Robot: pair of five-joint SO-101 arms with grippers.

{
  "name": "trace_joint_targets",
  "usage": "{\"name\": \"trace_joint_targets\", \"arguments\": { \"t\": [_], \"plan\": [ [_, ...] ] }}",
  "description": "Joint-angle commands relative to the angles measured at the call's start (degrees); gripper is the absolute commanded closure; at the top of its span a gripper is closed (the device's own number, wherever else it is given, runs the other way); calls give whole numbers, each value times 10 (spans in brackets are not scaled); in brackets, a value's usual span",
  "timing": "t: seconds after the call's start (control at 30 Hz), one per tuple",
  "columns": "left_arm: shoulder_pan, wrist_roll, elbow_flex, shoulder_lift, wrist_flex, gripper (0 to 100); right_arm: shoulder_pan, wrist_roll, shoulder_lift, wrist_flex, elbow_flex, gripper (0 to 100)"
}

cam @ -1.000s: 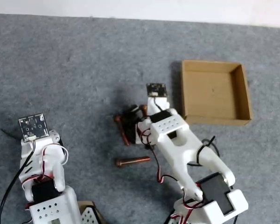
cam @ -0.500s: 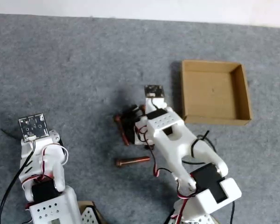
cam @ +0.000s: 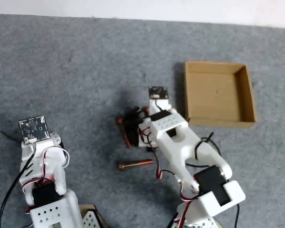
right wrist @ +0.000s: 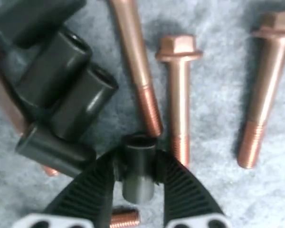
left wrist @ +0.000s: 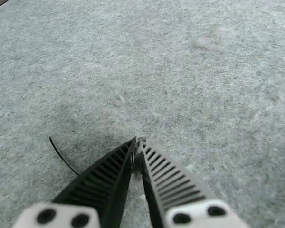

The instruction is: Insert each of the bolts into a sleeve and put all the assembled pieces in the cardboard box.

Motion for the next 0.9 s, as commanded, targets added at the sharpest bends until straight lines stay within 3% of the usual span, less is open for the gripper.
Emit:
{"name": "trace_joint_targets", "arguments": {
  "t": [0.0, 0.3, 0.87],
  "plan": [
    [-7, 3, 1, -5, -2, 976, 14, 7, 2, -5, -18, 995],
    [-6, 3, 2, -5, -2, 976, 90, 7, -206, -6, 36, 994],
    [-5, 3, 3, -5, -2, 976, 102, 7, -664, -374, 444, 994]
  ]
}}
